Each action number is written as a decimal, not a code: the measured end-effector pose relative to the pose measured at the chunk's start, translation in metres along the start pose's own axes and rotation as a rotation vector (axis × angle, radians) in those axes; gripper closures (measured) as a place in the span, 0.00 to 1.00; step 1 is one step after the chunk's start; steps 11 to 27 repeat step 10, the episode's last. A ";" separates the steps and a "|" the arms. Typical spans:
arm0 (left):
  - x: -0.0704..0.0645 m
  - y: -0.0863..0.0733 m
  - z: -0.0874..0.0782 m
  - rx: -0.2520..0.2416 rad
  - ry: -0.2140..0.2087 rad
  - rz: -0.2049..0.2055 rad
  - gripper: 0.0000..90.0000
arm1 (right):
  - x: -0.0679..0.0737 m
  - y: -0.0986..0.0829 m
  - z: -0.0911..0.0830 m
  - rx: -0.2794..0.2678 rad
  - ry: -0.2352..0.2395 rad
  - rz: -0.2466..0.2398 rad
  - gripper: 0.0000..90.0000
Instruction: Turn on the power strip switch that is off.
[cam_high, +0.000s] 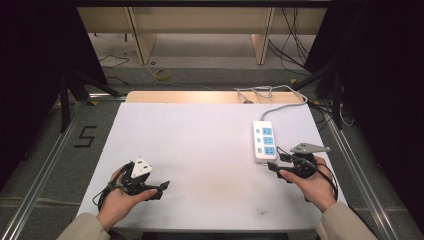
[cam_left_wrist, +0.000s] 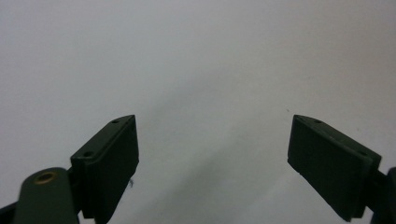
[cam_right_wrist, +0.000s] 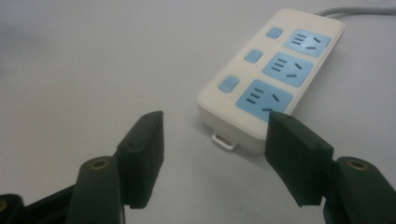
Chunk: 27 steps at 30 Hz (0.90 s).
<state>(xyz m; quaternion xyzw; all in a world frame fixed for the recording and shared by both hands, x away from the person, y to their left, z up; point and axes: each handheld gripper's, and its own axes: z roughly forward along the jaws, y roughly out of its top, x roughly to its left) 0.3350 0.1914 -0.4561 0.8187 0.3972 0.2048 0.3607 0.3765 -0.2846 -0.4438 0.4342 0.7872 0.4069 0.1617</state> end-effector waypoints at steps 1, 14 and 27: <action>0.000 0.000 0.000 -0.002 -0.001 0.001 0.18 | 0.001 -0.002 -0.002 -0.002 0.002 -0.005 0.39; -0.007 0.005 -0.002 -0.054 -0.016 0.004 0.18 | 0.005 -0.012 -0.015 -0.057 -0.006 0.030 0.32; -0.007 0.005 -0.002 -0.054 -0.016 0.004 0.18 | 0.005 -0.012 -0.015 -0.057 -0.006 0.030 0.32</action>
